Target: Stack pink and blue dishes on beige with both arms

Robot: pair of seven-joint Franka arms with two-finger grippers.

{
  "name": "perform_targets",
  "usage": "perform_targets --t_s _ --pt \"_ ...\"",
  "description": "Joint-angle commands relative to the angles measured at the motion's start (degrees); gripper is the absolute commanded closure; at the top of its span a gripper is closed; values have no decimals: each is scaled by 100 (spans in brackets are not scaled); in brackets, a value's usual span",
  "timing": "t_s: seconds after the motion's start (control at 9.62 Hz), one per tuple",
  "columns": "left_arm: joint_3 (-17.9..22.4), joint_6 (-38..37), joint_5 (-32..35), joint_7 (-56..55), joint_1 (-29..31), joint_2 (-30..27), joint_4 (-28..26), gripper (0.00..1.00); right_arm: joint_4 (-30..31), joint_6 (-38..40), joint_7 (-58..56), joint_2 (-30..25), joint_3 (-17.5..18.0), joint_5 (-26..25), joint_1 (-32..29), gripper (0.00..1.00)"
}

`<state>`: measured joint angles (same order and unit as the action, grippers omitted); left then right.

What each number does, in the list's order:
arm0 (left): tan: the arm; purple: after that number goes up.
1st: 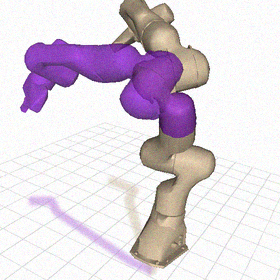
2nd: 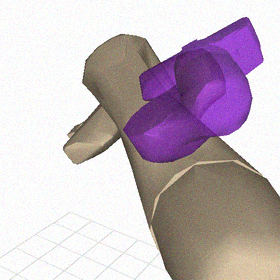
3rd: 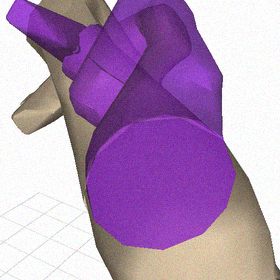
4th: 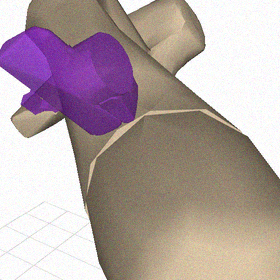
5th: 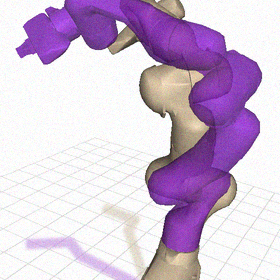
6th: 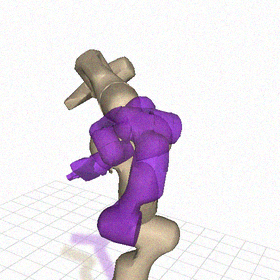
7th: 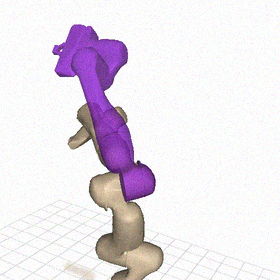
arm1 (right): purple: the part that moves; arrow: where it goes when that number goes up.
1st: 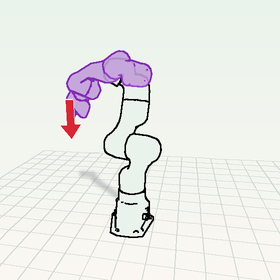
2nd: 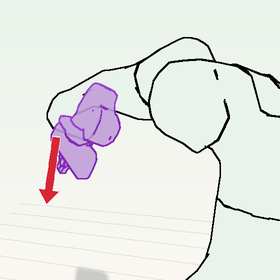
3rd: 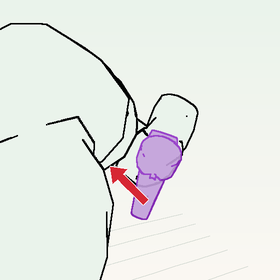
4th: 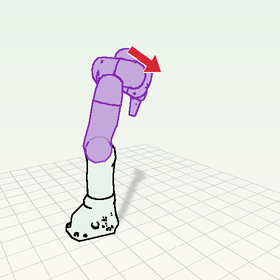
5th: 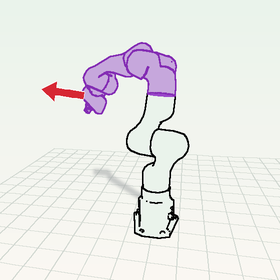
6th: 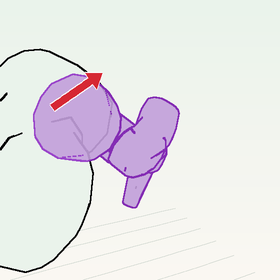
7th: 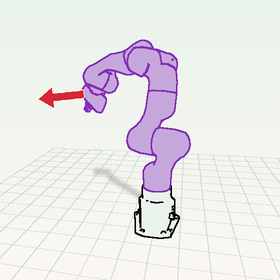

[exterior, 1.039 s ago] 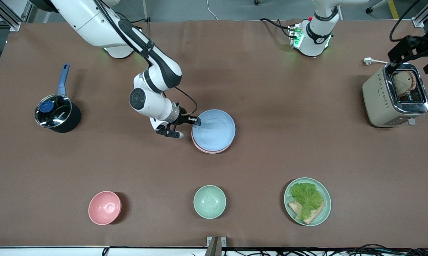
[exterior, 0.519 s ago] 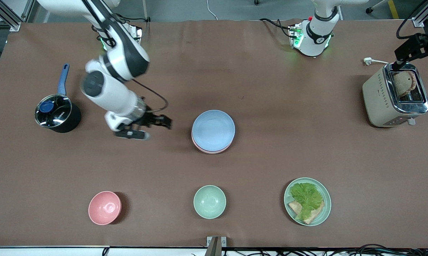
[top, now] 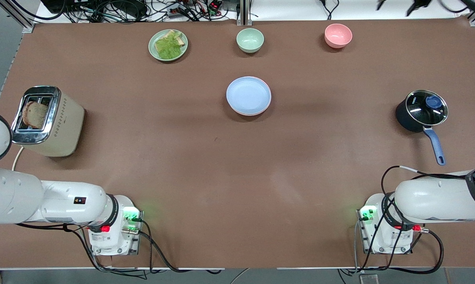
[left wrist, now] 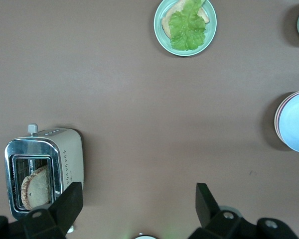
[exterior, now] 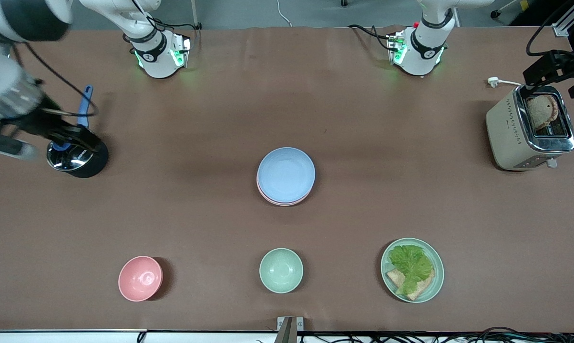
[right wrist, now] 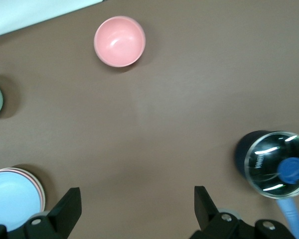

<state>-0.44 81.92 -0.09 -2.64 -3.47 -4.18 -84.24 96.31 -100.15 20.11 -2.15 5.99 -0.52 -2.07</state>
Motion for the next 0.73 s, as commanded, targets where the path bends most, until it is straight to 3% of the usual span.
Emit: perform_targets --t_s 0.0,0.21,0.31,0.42,0.62 --pt "-131 25 -17 -53 92 -4 -225 0 -426 458 -444 -57 -308 -115 93 0" --pt "-281 26 0 -53 198 -13 -233 0 -1295 1178 -707 117 -318 -159 58 0" --pt "-281 26 1 -61 198 -4 -233 0 -1343 1399 -1336 171 -370 -264 32 0" --pt "-281 17 1 -61 198 -13 -259 0 -1308 1393 -1447 171 -640 -221 66 0" --pt "-264 26 -69 -53 198 -22 -286 0 -1256 1166 -1448 180 -730 -221 49 0"
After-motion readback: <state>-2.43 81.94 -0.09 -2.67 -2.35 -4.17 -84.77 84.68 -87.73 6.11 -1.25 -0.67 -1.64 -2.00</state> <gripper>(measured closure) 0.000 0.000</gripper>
